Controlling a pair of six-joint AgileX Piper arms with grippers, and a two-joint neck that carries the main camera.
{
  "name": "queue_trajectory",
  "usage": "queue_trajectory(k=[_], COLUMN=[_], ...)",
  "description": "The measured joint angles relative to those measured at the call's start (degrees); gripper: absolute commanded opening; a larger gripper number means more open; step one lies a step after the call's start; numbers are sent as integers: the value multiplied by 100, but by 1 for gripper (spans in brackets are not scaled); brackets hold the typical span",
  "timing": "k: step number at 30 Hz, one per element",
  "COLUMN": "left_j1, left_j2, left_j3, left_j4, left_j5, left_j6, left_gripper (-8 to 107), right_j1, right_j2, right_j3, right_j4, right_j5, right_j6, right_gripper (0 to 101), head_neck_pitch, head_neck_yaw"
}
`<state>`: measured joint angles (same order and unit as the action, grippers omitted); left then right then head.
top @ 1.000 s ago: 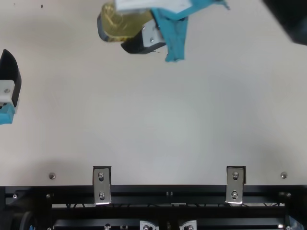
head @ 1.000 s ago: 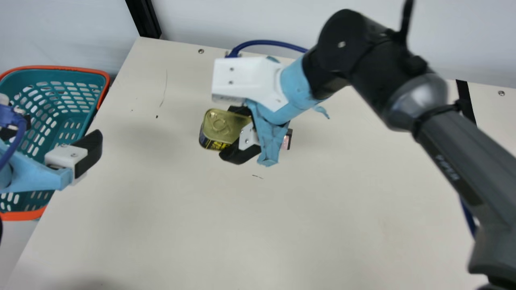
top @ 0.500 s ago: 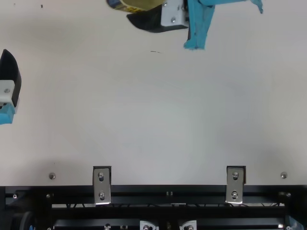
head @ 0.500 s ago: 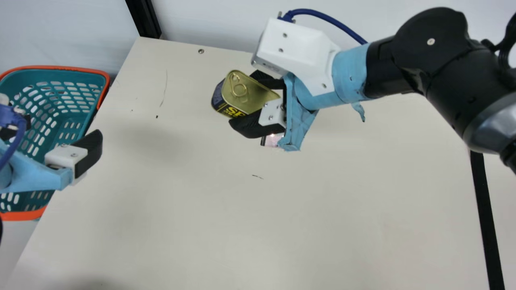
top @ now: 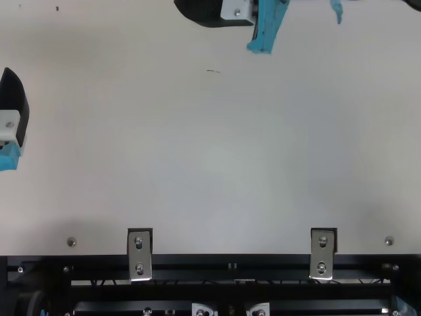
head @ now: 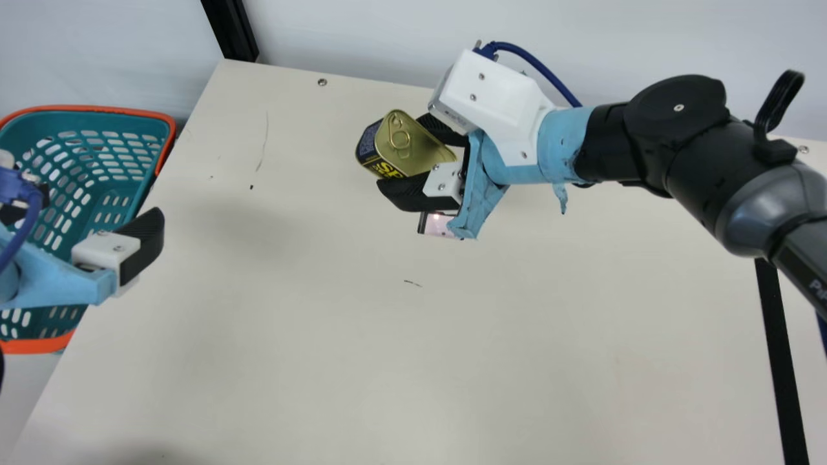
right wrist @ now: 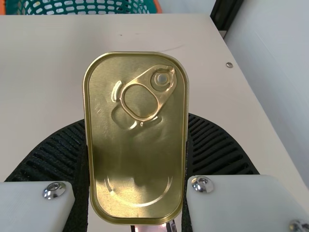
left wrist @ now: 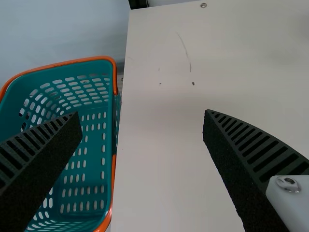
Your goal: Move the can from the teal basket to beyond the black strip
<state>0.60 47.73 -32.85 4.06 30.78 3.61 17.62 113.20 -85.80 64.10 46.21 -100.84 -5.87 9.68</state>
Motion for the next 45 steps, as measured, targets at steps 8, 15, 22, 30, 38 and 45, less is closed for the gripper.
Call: queue_trajectory(k=[8,15,22,30,38,45], left_j1=[0,0,0,0,0,0], left_j2=[0,0,0,0,0,0], left_j3=[0,0,0,0,0,0], left_j4=[0,0,0,0,0,0], left_j5=[0,0,0,0,0,0], left_j6=[0,0,0,0,0,0], left_gripper=[90,90,90,90,90,90], right_j1=[-203,-319,-433,-668,-847,-883], right_j2=[252,369,389,-46,-691,-1221], right_j3=[300,671,981,822,694,789], right_j4=[940,1758,2493,2816,2537,2405], right_j5=[-97,-73,10,16,-264,-656], right_j6=[-785,-1388,-1888,-1916,-1647,-1307], right_gripper=[0,0,0,0,0,0], head_neck_pitch=[0,0,0,0,0,59], head_neck_yaw=[0,0,0,0,0,-293])
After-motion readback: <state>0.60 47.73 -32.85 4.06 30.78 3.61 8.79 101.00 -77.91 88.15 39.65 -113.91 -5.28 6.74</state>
